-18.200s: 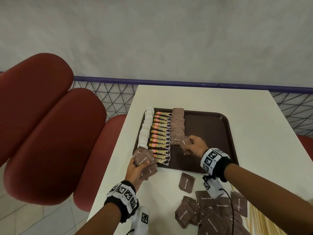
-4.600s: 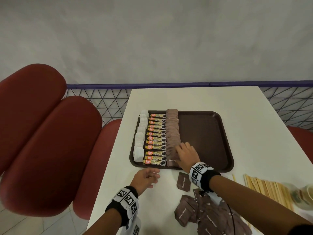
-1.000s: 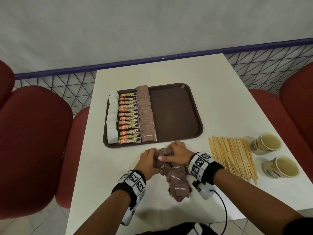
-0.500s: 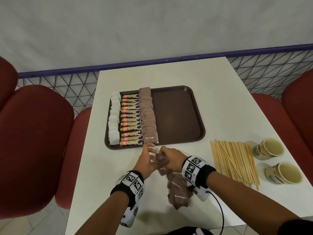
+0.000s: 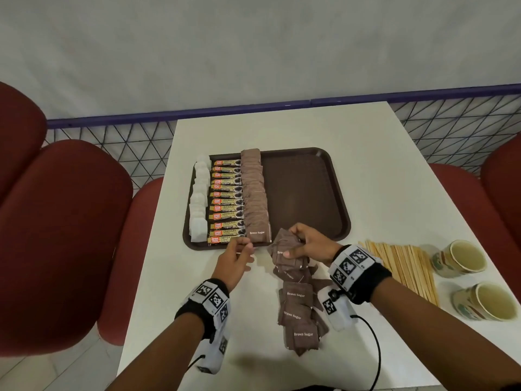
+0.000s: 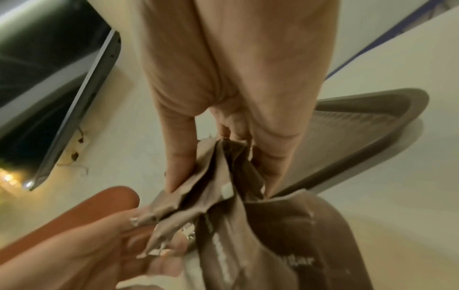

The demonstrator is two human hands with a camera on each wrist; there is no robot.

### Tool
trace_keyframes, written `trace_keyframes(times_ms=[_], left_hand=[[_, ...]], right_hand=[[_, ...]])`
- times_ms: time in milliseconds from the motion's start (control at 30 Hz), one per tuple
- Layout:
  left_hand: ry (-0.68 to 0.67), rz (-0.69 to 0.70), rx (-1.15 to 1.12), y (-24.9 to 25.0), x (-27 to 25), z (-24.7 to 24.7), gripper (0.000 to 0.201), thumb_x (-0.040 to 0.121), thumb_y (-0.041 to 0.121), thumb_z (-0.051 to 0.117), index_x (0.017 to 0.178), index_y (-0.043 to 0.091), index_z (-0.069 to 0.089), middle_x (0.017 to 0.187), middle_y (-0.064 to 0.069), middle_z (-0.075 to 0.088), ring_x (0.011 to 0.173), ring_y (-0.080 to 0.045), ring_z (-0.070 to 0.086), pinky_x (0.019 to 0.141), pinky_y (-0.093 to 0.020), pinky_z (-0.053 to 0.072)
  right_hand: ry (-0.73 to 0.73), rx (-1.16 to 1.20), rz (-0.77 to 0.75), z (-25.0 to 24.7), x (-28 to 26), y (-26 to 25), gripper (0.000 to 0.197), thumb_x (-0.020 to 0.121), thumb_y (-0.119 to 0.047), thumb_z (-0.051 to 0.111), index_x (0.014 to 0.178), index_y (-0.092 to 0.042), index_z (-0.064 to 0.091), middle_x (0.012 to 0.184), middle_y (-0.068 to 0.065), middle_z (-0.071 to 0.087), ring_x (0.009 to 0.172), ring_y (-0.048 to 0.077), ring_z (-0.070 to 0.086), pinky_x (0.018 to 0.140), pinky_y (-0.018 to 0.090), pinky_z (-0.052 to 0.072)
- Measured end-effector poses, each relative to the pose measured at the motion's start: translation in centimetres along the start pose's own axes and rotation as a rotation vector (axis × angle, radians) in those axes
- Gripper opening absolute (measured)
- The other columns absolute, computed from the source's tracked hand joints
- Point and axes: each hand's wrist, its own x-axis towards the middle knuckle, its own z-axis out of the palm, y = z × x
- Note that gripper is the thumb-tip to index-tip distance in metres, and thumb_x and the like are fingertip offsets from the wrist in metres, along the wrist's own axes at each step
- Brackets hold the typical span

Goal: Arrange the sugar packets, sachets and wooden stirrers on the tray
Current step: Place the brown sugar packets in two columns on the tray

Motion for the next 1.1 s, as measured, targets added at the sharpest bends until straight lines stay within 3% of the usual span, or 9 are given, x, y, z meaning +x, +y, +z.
trace_keyframes(times_ms=[133,233,433,633,733,800,867,1033,1100], left_hand=[[-0.07,-0.118,-0.097,1.4,0.4,0.5,0.04,0.098,0.041,0.036,0.124,0.013,0.049,0.104,-0.007,0.062,0.091,-0.022,0.062,0.08,-0.036,0.053],[-0.162,-0.193,-0.202,2.2,0.7,1.1,0.055,0.095,0.056,0.028,0.132,0.02,0.046,0.12,-0.007,0.061,0.104,-0.023,0.062,0.087,-0.04,0.054],[-0.308,-0.353,-0.712,4.5,-0.5,1.7,0.076,0.088,0.067,0.015,0.125,0.014,0.055,0.115,-0.014,0.064,0.097,-0.025,0.064,0.079,-0.036,0.055],[-0.395,-0.434,-0.791,4.2,-0.7,0.8,0.088,0.08,0.079,0.017,0.115,0.013,0.063,0.119,-0.021,0.064,0.099,-0.041,0.061,0.079,-0.048,0.053],[-0.409,-0.44,-0.777,3.8,-0.5,0.5,0.08,0.084,0.073,0.024,0.122,0.011,0.059,0.122,-0.022,0.062,0.106,-0.041,0.059,0.082,-0.047,0.053],[-0.41,-0.432,-0.758,3.8,-0.6,0.3,0.073,0.088,0.067,0.029,0.12,0.009,0.06,0.119,-0.023,0.063,0.094,-0.035,0.065,0.076,-0.043,0.056],[-0.395,-0.429,-0.745,3.7,-0.5,0.2,0.061,0.092,0.056,0.038,0.121,0.007,0.06,0.113,-0.025,0.064,0.082,-0.03,0.068,0.07,-0.039,0.058],[-0.343,-0.423,-0.68,3.7,-0.4,-0.2,0.038,0.093,0.019,0.046,0.122,-0.003,0.057,0.094,-0.025,0.068,0.068,-0.029,0.07,0.06,-0.033,0.059],[-0.32,-0.41,-0.658,3.7,-0.4,-0.2,0.033,0.092,0.013,0.046,0.117,-0.003,0.059,0.089,-0.024,0.07,0.064,-0.028,0.069,0.057,-0.032,0.058]], right_hand=[[-0.06,0.146,-0.012,0.1,0.0,-1.1,0.033,0.077,0.01,0.065,0.087,-0.015,0.046,0.086,0.0,0.058,0.075,0.008,0.058,0.066,0.015,0.051],[-0.097,0.248,-0.011,0.7,0.4,-2.0,0.031,0.079,0.01,0.062,0.091,-0.014,0.048,0.091,0.003,0.058,0.081,0.013,0.059,0.07,0.02,0.054],[-0.097,0.359,-0.016,2.0,1.2,-2.6,0.031,0.081,0.01,0.06,0.094,-0.015,0.046,0.089,0.003,0.059,0.078,0.013,0.061,0.068,0.021,0.055],[-0.048,0.241,-0.095,3.6,1.7,-1.6,0.033,0.081,0.007,0.062,0.091,-0.017,0.042,0.087,0.0,0.059,0.076,0.009,0.058,0.069,0.022,0.051],[-0.028,0.115,-0.156,3.7,1.8,-1.4,0.032,0.081,-0.004,0.067,0.1,-0.016,0.044,0.095,-0.001,0.058,0.088,0.012,0.057,0.079,0.022,0.051],[0.061,-0.138,-0.187,3.4,2.0,-1.0,0.034,0.079,-0.02,0.072,0.107,-0.02,0.052,0.107,0.001,0.056,0.104,0.017,0.049,0.091,0.027,0.044],[0.156,-0.344,-0.213,3.0,2.1,-0.9,0.038,0.078,-0.028,0.072,0.112,-0.02,0.057,0.108,-0.001,0.053,0.103,0.014,0.039,0.089,0.025,0.037],[0.14,-0.091,-0.169,2.7,2.1,-0.3,0.035,0.079,-0.016,0.072,0.109,-0.015,0.053,0.096,-0.004,0.052,0.091,0.011,0.048,0.08,0.016,0.041],[0.111,-0.003,-0.126,2.8,2.2,0.2,0.031,0.08,-0.016,0.071,0.102,-0.022,0.05,0.097,-0.004,0.054,0.093,0.012,0.053,0.083,0.022,0.046]])
